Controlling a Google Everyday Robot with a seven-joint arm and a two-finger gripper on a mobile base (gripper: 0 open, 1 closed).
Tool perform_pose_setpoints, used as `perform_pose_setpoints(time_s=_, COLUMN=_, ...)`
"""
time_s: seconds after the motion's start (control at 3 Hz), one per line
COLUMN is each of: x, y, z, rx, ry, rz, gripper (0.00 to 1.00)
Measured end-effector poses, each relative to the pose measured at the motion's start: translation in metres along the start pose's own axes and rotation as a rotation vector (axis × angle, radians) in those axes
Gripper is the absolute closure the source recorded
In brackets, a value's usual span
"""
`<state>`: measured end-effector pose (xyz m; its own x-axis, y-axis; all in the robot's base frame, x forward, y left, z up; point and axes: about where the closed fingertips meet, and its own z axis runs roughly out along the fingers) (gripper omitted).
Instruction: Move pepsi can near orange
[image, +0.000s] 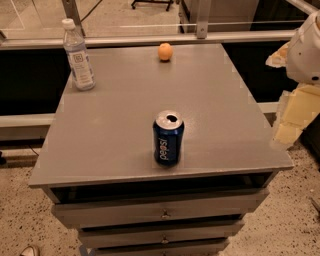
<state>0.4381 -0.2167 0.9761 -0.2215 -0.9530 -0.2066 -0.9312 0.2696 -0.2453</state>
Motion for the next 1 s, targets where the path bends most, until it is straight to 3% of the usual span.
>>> perform_pose_setpoints(time_s=0.33, x=0.0, y=0.0, z=0.0, rx=0.0, ry=0.0, rz=0.0, gripper=0.0)
perform_pose_setpoints(time_s=0.67, x=-0.007, y=-0.005, z=0.007, rx=-0.003, ry=-0.055, rz=-0.004, gripper=0.0)
perform_pose_setpoints(time_s=1.0, x=-0.024, y=-0.014, z=0.033, rx=-0.037, ry=-0.203, rz=-0.014, gripper=0.0)
